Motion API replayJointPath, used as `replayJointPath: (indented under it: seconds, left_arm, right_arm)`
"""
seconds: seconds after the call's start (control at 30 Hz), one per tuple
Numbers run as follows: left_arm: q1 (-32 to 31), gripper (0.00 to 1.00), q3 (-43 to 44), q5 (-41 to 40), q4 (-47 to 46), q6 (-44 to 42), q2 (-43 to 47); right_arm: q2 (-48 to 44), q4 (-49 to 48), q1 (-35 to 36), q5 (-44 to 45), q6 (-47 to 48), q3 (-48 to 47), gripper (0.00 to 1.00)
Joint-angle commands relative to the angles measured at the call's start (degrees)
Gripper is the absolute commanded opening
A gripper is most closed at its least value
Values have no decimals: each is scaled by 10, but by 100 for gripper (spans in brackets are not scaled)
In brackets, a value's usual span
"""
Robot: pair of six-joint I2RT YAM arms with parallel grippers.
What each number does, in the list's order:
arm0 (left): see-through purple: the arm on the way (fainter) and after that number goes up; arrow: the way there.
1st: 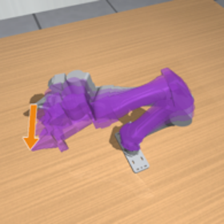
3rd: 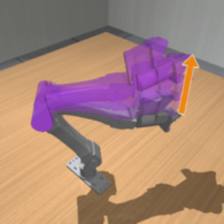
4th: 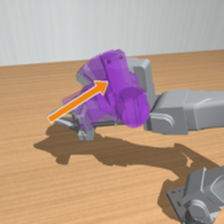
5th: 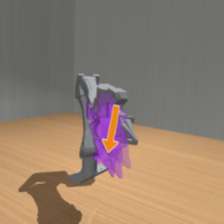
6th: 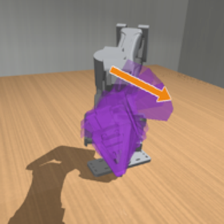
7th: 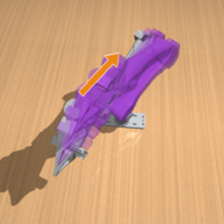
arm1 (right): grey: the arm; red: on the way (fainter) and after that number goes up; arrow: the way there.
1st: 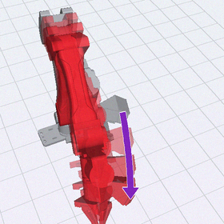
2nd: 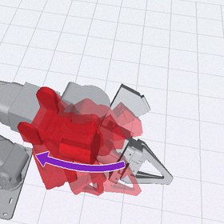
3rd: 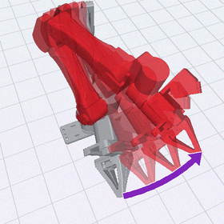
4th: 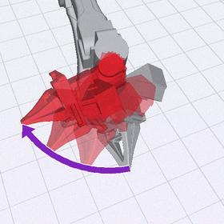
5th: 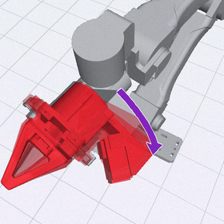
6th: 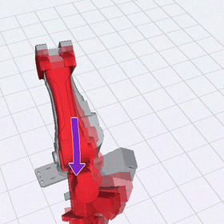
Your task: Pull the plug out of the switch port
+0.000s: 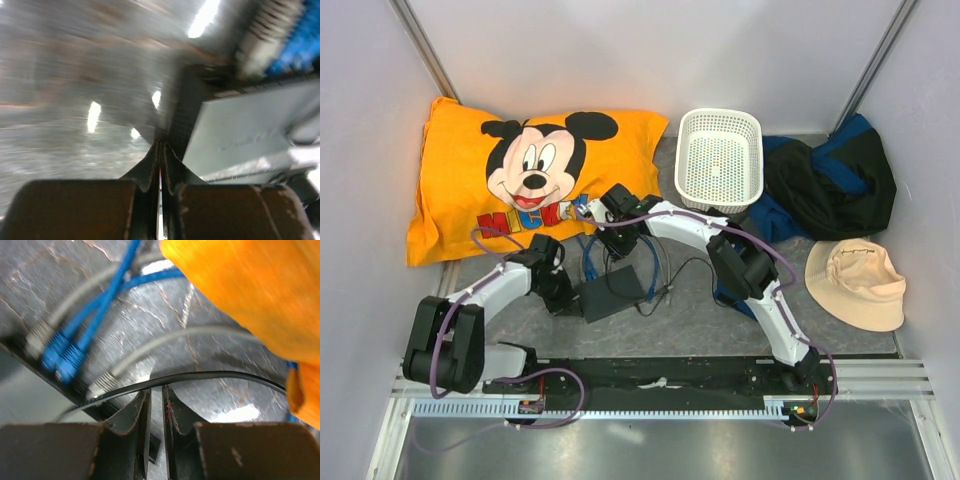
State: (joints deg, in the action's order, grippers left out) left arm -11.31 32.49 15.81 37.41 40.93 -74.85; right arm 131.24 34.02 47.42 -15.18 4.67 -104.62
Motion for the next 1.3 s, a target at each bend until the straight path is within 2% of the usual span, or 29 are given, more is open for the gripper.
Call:
replayJointPath:
  seconds: [0.0, 0.1, 0.17, 0.3, 0.37, 0.43, 0.53, 0.63, 0.77, 0.83, 0.93, 1.0, 1.13, 1.27]
  left_arm:
    - [-50, 2, 3, 59, -76, 16, 14]
    - [-85, 2, 38, 81, -81, -13, 10]
    - [-93, 2, 80, 111, -52, -40, 2]
    - [-93, 2, 149, 118, 18, -130, 17]
    - [-93, 2, 176, 98, 16, -148, 34]
    - [-93, 2, 188, 76, -7, -161, 40]
    - [-93, 2, 187, 65, -65, -181, 31]
    - [-93, 2, 172, 36, -89, -187, 16]
    - [-92, 2, 131, 32, -158, -158, -6]
    - [-89, 2, 128, 40, -178, -150, -21]
    - [-89, 2, 130, 39, -185, -167, -42]
    - [-89, 2, 123, 41, -191, -171, -49]
    - [-89, 2, 103, 34, -201, -172, -55]
    - [-70, 2, 108, 16, -183, -184, -65]
  right_arm:
    - [25, -10, 21, -3, -4, -32, 21]
    - [7, -14, 26, 40, 11, -29, 22]
    - [-25, -12, 22, 109, 25, -14, 24]
    - [-130, 3, -22, 134, 49, 34, 23]
    - [-171, 9, -53, 139, 55, 69, 50]
    - [-226, 34, -71, 132, 66, 89, 69]
    - [-292, 80, -87, 74, 105, 142, 77]
    - [-346, 108, -87, -5, 133, 219, 80]
    - [-392, 76, -86, -26, 111, 335, 81]
    - [-407, 60, -86, -26, 114, 357, 81]
    - [-405, 56, -86, -15, 98, 368, 87]
    - [-397, 54, -85, -31, 109, 372, 87]
    - [-362, 34, -81, -53, 112, 365, 81]
    - [-334, 0, -72, -90, 56, 345, 79]
